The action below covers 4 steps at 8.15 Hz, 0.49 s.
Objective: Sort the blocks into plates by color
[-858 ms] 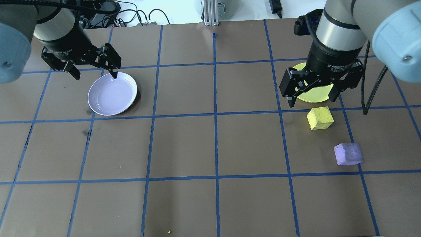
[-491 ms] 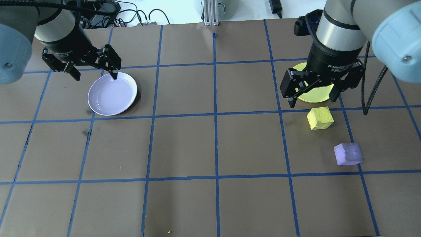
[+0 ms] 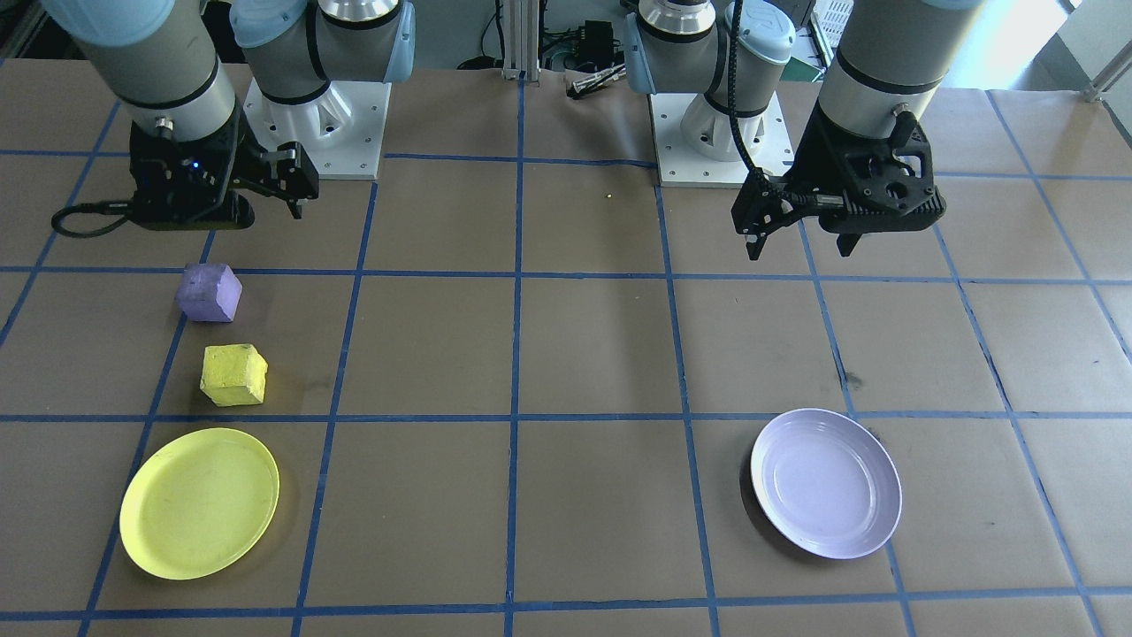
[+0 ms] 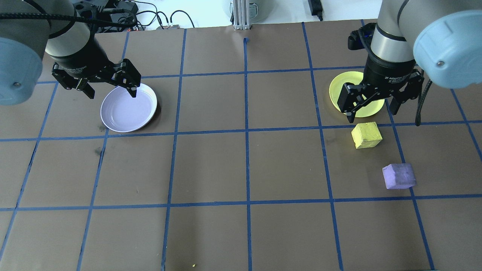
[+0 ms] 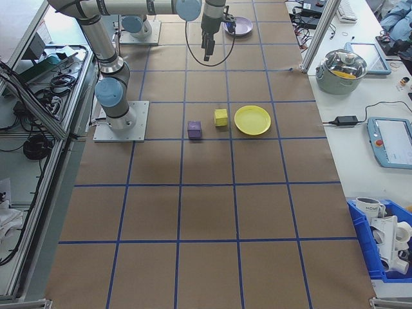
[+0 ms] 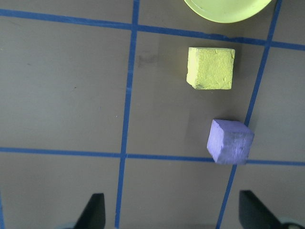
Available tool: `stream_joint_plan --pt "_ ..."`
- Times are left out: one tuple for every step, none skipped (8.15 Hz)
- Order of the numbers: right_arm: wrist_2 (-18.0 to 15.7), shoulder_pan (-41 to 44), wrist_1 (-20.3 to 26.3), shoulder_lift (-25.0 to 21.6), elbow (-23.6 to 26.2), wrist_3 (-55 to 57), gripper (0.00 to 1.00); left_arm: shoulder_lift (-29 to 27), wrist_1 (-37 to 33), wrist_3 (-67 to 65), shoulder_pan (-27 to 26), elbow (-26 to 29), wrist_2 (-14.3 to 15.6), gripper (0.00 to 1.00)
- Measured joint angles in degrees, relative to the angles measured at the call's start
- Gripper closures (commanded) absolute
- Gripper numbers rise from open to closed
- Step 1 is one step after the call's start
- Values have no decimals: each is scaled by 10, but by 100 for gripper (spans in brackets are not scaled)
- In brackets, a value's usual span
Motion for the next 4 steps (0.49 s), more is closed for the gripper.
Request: stream_joint_plan --pt "-6 -29 -52 21 28 -33 1 0 0 0 0 -1 0 0" --pt "-6 -61 -120 44 63 -68 1 0 1 0 0 -1 0 0" --pt "-3 -85 -193 69 95 -97 1 0 1 1 0 -1 0 0" --pt "3 -98 -252 99 116 -113 1 0 1 0 0 -1 0 0"
